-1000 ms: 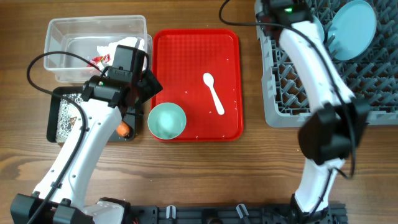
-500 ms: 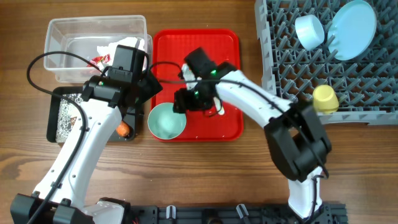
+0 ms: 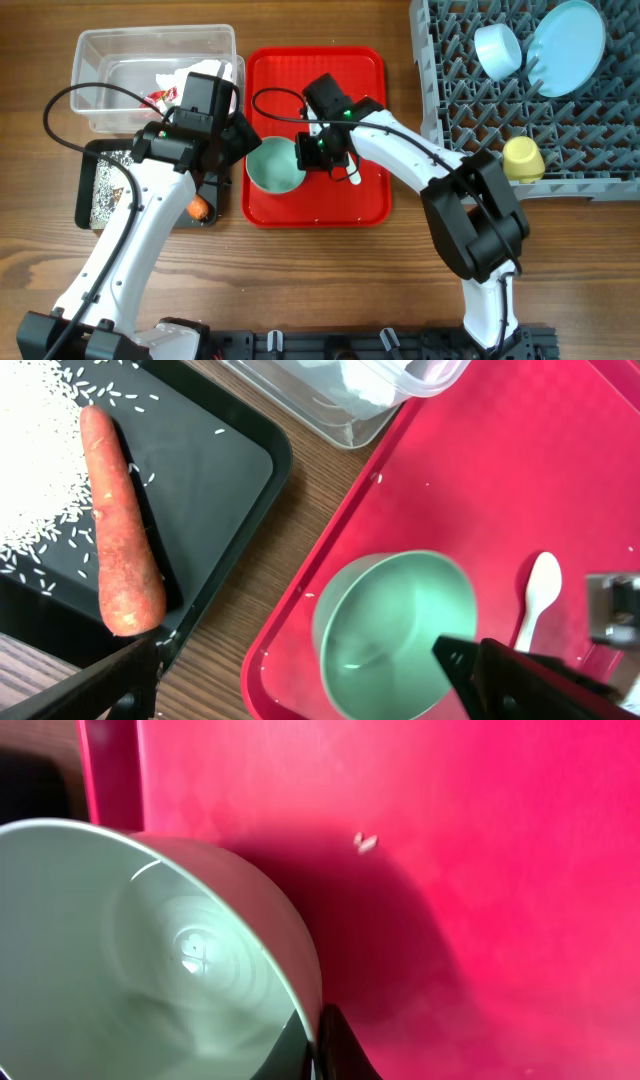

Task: Sort waste into correct bins and load items into the dishwasher rack
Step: 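Carry the teal bowl into the dish rack and release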

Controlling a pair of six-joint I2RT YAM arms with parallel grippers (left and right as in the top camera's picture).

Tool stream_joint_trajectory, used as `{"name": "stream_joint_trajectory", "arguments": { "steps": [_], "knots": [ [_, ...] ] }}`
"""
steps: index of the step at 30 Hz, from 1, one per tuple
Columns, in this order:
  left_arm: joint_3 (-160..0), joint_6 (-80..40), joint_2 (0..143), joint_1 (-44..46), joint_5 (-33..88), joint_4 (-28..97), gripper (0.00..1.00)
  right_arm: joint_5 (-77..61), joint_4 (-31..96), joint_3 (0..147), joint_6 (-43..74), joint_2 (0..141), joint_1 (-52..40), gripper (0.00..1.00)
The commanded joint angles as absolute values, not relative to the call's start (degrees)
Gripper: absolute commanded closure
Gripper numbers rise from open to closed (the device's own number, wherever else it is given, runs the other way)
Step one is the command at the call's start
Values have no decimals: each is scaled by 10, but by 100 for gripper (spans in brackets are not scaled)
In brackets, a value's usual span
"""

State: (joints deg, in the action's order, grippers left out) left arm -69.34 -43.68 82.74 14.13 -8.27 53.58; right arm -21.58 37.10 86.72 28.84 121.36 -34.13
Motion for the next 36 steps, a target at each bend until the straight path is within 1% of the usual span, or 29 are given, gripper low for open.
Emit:
{"name": "stream_joint_trajectory", "arguments": {
  "steps": [1,4,6,10,11,14,15,16,18,20,21,23,25,28,30,34,36],
  "knots": [
    [-693,-440,832,140,-90,535,0,-216,345,881,269,1158,-332,96],
    [-693,-440,832,140,-90,535,0,-156,320,882,255,1107,-315,96],
    [-693,-440,832,140,-90,535,0,-55,329,882,232,1044,-273,96],
    [-693,-440,832,140,-90,535,0,209,365,882,202,958,-166,96],
    [-693,-440,832,140,-90,535,0,248,368,882,186,950,-149,96],
    [-693,-440,832,140,-90,535,0,469,368,882,92,948,-106,96],
    [-693,-440,832,140,-90,535,0,528,360,882,66,951,-101,96],
    [-693,-440,832,140,-90,535,0,559,344,882,34,955,-99,96],
    [-693,-440,832,140,-90,535,0,573,308,881,-53,963,-98,96],
    [-693,-440,832,140,-90,535,0,616,284,881,-146,984,-98,96],
    [-693,-440,832,140,-90,535,0,650,289,880,-151,992,-98,95],
    [-693,-440,832,140,-90,535,0,674,345,879,-182,1011,-98,96],
    [-693,-440,832,140,-90,535,0,682,387,869,-178,1024,-98,96],
    [-693,-440,832,140,-90,535,0,682,386,841,-175,1027,-98,96],
    [-693,-440,832,140,-90,535,0,684,383,814,-145,1027,-98,96],
    [-693,-440,832,140,-90,535,0,687,317,773,-150,1028,-96,96],
    [-693,-440,832,140,-90,535,0,717,278,763,-150,1028,-88,96]
  ]
}}
